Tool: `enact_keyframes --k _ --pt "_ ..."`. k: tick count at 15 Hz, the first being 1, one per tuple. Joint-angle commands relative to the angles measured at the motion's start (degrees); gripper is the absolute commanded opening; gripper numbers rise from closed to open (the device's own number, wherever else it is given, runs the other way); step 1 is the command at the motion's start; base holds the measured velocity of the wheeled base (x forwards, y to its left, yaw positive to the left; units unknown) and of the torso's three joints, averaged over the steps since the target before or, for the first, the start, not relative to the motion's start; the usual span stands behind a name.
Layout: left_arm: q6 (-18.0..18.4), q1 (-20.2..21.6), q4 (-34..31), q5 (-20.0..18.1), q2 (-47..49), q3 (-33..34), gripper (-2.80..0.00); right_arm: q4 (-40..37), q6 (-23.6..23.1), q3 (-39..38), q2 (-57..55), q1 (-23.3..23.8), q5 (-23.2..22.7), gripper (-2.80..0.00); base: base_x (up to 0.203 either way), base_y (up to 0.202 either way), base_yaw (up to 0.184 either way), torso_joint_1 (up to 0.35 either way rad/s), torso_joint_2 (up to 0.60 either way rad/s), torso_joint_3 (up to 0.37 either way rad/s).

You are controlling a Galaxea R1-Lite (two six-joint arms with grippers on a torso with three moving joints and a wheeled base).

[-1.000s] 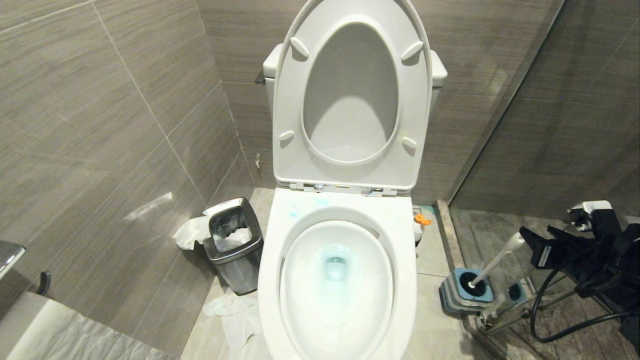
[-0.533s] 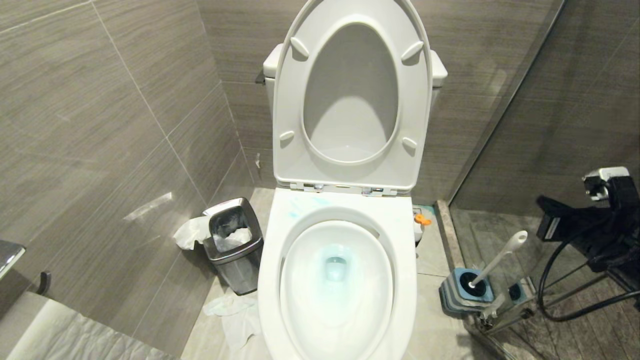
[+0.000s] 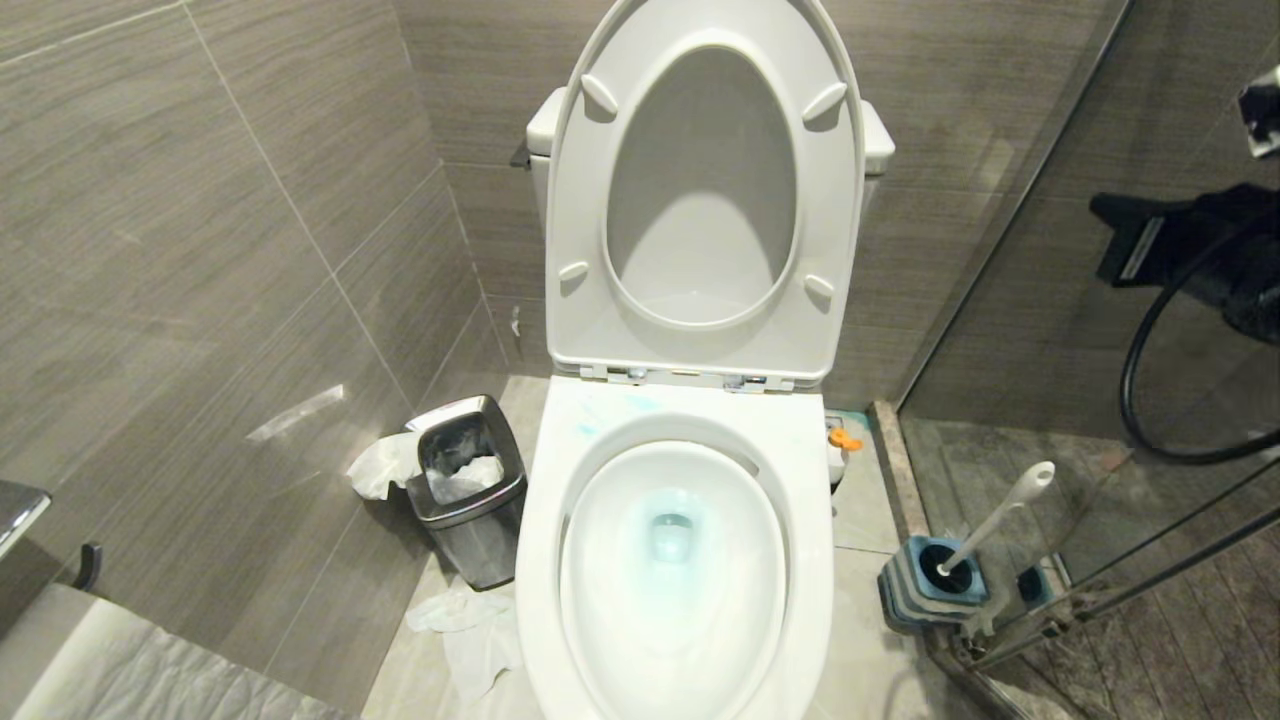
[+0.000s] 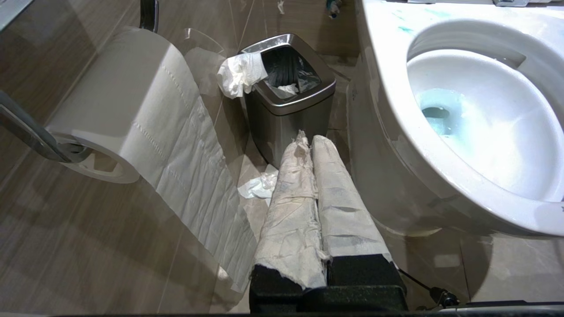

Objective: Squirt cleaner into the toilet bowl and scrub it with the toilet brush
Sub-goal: Flush the toilet

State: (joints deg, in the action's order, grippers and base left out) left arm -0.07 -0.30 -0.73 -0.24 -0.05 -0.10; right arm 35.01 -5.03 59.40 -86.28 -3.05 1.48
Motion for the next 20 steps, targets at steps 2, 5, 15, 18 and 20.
enact_keyframes --k 2,5,15,18,20 --pt "0.0 0.0 0.0 0.0 0.0 0.0 -2.8 -9.3 -5.6 11.8 1.7 -2.9 3.6 -2.8 0.0 0.0 0.0 0.0 0.0 0.0" --pt "0.0 0.0 0.0 0.0 0.0 0.0 -2.8 -12.2 -7.9 13.7 4.6 -3.1 8.2 -2.8 0.0 0.0 0.0 0.0 0.0 0.0" --pt "0.0 0.0 0.0 0.0 0.0 0.0 -2.8 -21.6 -10.5 7.9 20.6 -1.7 13.1 -2.8 0.0 0.0 0.0 0.0 0.0 0.0" --pt "0.0 0.0 0.0 0.0 0.0 0.0 -2.8 -22.9 -10.2 -0.3 29.3 2.2 6.8 -2.8 0.0 0.0 0.0 0.0 0.0 0.0" --pt "0.0 0.0 0.0 0.0 0.0 0.0 -2.8 -24.7 -8.5 -6.1 36.1 4.8 2.7 -2.8 0.0 0.0 0.0 0.0 0.0 0.0"
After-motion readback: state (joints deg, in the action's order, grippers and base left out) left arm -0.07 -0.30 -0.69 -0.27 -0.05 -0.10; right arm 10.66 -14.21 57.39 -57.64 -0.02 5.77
